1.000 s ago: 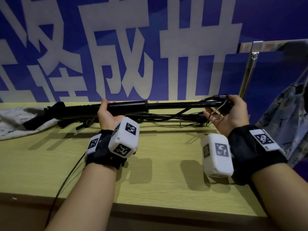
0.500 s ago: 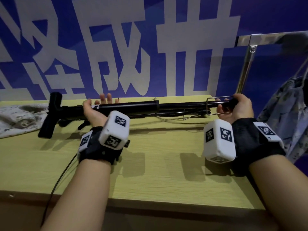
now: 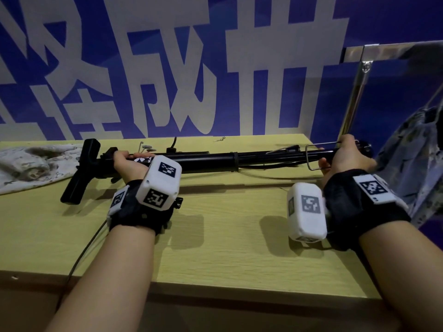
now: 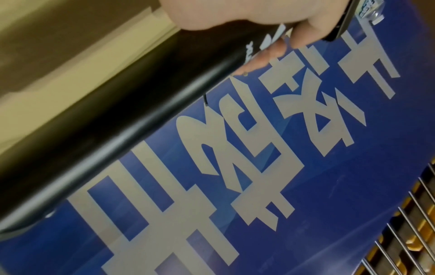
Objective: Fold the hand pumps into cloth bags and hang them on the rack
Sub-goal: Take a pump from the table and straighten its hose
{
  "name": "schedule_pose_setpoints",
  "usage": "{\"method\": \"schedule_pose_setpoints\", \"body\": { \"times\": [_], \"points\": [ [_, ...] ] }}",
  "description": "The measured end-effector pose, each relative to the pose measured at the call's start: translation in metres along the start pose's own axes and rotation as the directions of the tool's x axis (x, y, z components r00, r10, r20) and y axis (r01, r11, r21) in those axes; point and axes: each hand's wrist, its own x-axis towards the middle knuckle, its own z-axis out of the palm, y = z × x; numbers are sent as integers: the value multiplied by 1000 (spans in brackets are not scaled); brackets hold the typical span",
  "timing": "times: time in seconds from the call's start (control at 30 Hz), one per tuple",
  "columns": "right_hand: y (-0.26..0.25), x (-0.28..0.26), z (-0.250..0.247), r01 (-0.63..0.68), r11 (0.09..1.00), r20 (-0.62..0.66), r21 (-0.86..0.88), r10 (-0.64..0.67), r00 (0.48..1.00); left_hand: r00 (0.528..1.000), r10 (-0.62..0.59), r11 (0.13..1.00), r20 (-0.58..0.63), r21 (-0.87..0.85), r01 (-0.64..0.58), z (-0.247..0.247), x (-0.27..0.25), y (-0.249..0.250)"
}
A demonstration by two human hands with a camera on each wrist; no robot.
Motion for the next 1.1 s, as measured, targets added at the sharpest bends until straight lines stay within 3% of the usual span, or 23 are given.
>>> {"method": "schedule_pose_setpoints", "body": {
  "times": [0.13, 0.27, 0.5, 0.87, 1.1],
  "points": [
    [0, -3, 0, 25, 999, 11, -41, -24, 1000, 985, 173, 977, -13, -127, -173, 2, -6, -10],
    [3, -8, 1, -26, 999, 9, -32, 27, 1000, 966, 253, 949, -46, -181, -257, 7, -8, -20],
    [9, -14, 3, -113, 994, 119, -8, 113, 986, 983, 184, 980, 0, -73, -183, 2, 0, -26],
    [17, -17, 5, -194, 977, 287, -85, 211, 935, 990, 142, 983, 13, -116, -140, 3, 0, -31],
    [23, -23, 6, -205, 974, 309, -95, 225, 924, 987, 158, 980, 3, -121, -157, 4, -1, -34]
  ]
}}
